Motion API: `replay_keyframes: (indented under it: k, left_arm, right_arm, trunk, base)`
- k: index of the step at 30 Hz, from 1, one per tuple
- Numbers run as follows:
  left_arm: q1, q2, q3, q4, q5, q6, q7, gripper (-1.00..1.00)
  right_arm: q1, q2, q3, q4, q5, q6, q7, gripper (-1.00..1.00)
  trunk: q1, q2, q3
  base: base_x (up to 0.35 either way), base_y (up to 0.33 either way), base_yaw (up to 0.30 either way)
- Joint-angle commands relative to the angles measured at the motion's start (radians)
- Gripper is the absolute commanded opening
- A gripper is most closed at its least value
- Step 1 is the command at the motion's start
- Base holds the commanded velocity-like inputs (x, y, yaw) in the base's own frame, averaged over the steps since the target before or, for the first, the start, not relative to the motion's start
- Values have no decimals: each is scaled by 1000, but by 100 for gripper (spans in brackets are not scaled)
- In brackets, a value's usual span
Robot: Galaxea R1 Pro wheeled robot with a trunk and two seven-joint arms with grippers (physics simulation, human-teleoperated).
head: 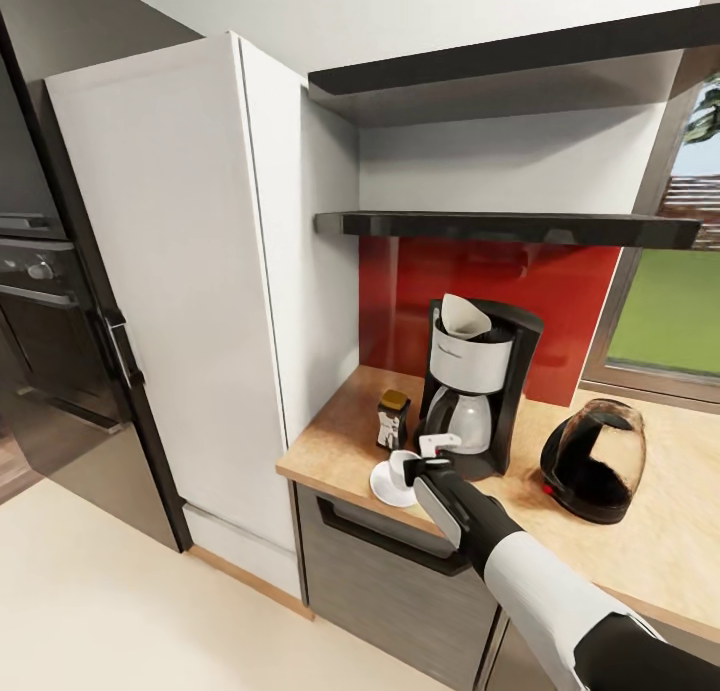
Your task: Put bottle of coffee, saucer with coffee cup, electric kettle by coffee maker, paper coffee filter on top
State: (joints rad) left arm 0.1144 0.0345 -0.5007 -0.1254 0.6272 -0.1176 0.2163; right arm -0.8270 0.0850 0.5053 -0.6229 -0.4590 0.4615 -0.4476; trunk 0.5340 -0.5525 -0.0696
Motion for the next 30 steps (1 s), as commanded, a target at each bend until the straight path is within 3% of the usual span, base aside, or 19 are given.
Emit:
replay_keyframes:
  k: [1,23,30]
  left_arm:
    - [1,1,-9,-3,8,-1,6,100]
    - [1,2,-9,-3,8,1,6,100]
    - [1,1,-9,-3,8,0,6,100]
  right_arm:
    - [-1,-1,6,1,-10,2,-6,-100]
    - [-1,1,6,25,-11,2,-6,-100]
    - [-1,1,6,25,-10,2,-6,-100]
  trunk:
    - [0,-2,-2]
    - [0,-2,-2]
    - [0,-2,-2]
  base:
    - [0,0,0]
    - [39,1,0]
    - [44,119,0]
